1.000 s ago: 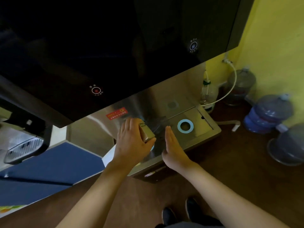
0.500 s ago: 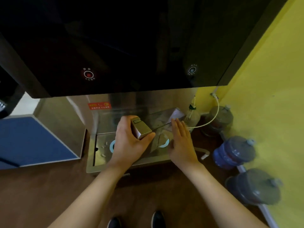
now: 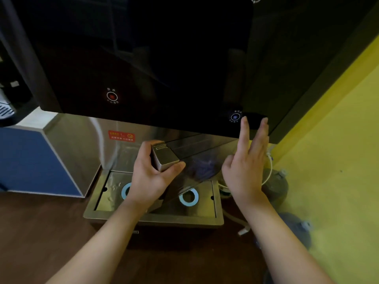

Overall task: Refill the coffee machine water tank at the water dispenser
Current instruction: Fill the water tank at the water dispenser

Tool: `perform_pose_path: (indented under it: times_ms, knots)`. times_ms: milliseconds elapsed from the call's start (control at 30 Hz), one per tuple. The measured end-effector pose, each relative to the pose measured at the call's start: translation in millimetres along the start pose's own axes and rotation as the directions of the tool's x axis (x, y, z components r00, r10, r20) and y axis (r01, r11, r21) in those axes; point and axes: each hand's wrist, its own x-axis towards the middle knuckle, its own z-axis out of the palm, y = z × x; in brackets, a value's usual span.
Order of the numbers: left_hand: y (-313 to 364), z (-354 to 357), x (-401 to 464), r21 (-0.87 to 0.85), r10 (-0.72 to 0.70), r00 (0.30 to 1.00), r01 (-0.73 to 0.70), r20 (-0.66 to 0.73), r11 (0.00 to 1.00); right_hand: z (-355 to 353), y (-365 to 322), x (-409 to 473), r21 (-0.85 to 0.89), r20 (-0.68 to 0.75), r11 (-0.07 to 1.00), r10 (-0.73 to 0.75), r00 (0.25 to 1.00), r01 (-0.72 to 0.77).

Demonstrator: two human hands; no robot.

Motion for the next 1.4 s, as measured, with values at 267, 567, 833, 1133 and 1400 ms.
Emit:
perform_pose_path:
  times_ms: [267, 567, 833, 1133, 1400]
  knots:
    - [7, 0, 5, -0.009, 0.069, 0.997, -0.069, -0.029, 0.998, 2, 2, 1, -0.077, 0.04, 0.997, -0.018, 0.999, 0.021]
    - [10, 0, 8, 0.046, 0.103, 0.994, -0.101, -0.033, 0.994, 5, -1, 2, -0.075, 0.034, 0.997, -0.01, 0.999, 0.012]
    - [18, -2, 7, 0.003, 0.08, 0.996, -0.08, -0.03, 0.997, 5, -4, 2, -0.063, 0.037, 0.998, 0.005, 0.999, -0.003]
    - [17, -2, 4, 0.026, 0.088, 0.996, -0.087, -0.029, 0.996, 2, -4, 1, -0.064, 0.038, 0.998, 0.005, 0.999, -0.003]
    - [17, 0, 1, 0.033, 0.094, 0.995, -0.093, -0.035, 0.995, 0, -3, 1, -0.067, 0.045, 0.998, 0.003, 0.999, 0.0]
